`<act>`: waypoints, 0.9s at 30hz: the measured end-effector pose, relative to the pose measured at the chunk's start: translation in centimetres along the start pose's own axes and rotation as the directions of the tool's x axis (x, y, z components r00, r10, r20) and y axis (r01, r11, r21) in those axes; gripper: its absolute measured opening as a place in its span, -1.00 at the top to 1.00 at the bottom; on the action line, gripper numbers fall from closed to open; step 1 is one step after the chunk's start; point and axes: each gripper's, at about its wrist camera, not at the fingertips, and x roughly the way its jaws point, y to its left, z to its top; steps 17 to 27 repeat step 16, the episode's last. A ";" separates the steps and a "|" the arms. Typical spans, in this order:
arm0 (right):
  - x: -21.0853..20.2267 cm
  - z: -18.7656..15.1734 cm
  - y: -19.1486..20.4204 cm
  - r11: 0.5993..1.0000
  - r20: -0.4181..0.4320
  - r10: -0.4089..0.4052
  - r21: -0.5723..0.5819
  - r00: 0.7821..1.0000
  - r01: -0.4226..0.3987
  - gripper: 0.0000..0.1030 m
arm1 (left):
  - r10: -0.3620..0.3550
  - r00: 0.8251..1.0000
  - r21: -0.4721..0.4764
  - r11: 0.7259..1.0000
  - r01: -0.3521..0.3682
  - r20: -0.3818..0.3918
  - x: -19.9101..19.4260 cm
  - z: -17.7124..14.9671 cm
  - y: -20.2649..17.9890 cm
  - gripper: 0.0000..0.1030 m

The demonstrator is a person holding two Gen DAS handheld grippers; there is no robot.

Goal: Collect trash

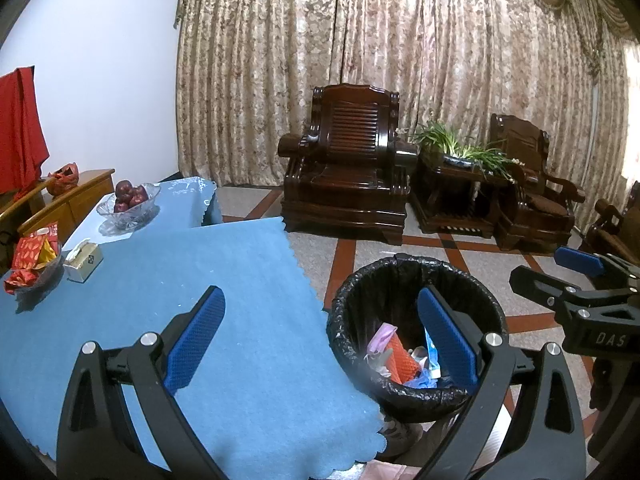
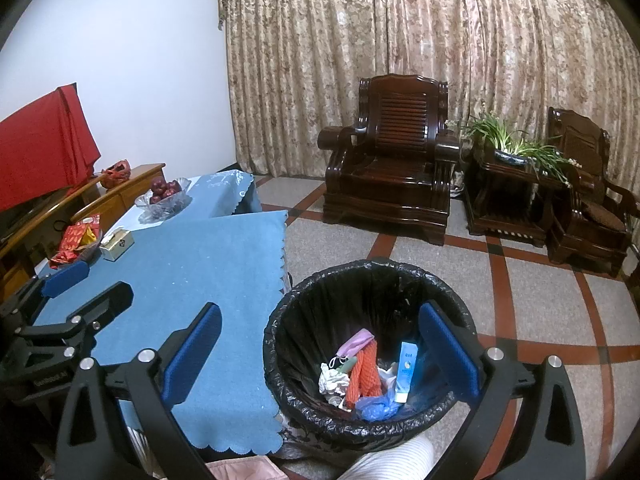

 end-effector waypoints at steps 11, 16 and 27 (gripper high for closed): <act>0.4 -0.5 -0.4 1.000 -0.008 -0.001 0.009 1.000 0.001 -0.88 | 0.002 1.000 -0.003 1.000 -0.002 -0.013 0.1 -0.6 0.4 -0.83; 0.5 -0.6 -0.4 1.000 -0.009 0.000 0.009 1.000 0.000 -0.88 | 0.004 1.000 0.000 1.000 -0.004 -0.017 0.2 -1.0 0.7 -0.83; 0.5 -0.6 -0.4 1.000 -0.009 0.000 0.009 1.000 0.000 -0.88 | 0.004 1.000 0.000 1.000 -0.004 -0.017 0.2 -1.0 0.7 -0.83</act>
